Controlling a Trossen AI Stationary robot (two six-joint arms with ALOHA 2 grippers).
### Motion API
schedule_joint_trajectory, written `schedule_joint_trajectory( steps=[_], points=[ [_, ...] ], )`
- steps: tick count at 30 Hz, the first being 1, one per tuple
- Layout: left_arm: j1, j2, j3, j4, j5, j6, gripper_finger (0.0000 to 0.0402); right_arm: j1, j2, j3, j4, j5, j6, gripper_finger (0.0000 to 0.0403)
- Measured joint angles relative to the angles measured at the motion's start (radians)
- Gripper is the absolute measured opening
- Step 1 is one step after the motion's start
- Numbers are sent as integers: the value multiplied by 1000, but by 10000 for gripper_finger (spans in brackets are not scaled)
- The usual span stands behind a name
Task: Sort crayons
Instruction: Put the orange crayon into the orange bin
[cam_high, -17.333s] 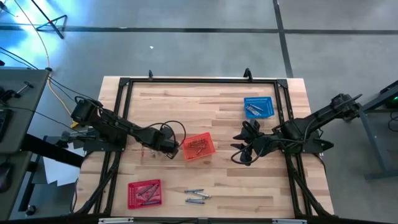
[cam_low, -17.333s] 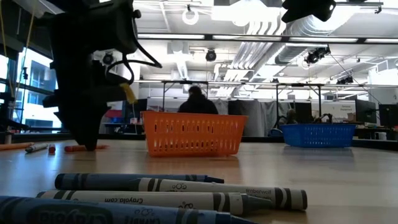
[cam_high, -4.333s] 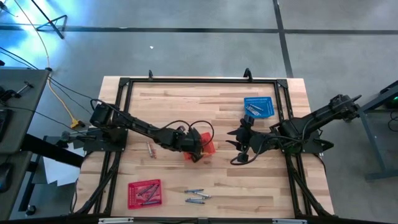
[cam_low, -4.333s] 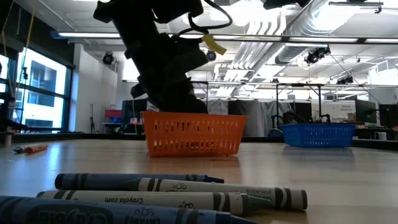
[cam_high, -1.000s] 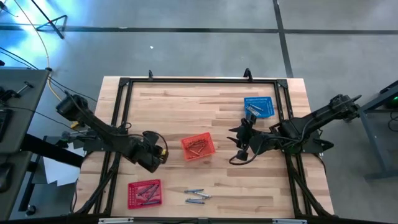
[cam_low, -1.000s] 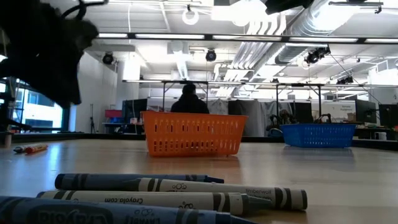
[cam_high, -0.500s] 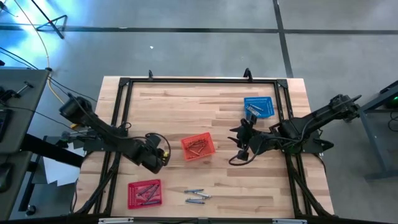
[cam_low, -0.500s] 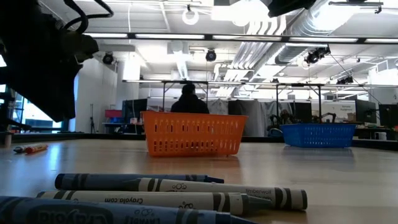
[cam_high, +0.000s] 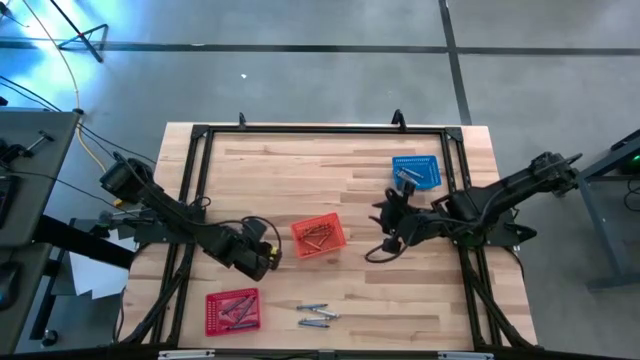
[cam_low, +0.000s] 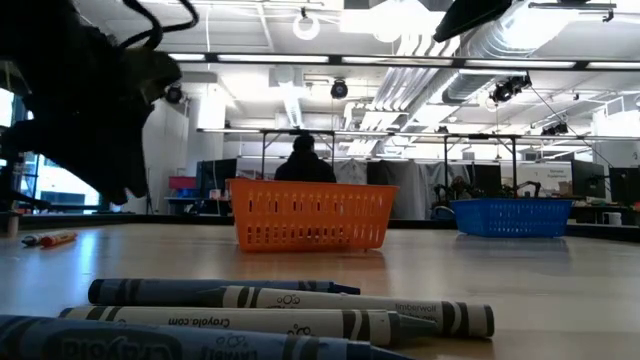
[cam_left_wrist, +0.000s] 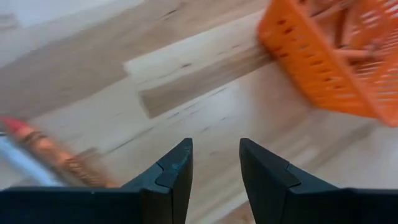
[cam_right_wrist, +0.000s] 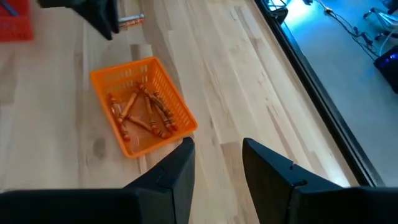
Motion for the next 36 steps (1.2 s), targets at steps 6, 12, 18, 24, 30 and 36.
schedule_joint_trajectory(
  steps=[6, 12, 18, 24, 30, 36],
  points=[
    [0, 0, 0, 72, -31, 61, 122, -10, 0, 0, -14, -36, 48, 129],
    [0, 0, 0, 114, -8, 142, 122, -10, 0, 0, -14, -60, 69, 129],
    [0, 0, 0, 109, -5, 146, 122, -10, 0, 0, -18, -57, 100, 129],
    [0, 2, 0, 94, 10, 97, 122, -10, 0, 0, -79, -57, 172, 129],
    [6, 51, 0, 57, 40, 0, 122, -10, 0, 0, -155, -56, 249, 129],
    [9, 117, 0, -3, 133, -55, 122, -10, 0, 0, -163, -56, 243, 129]
  ],
)
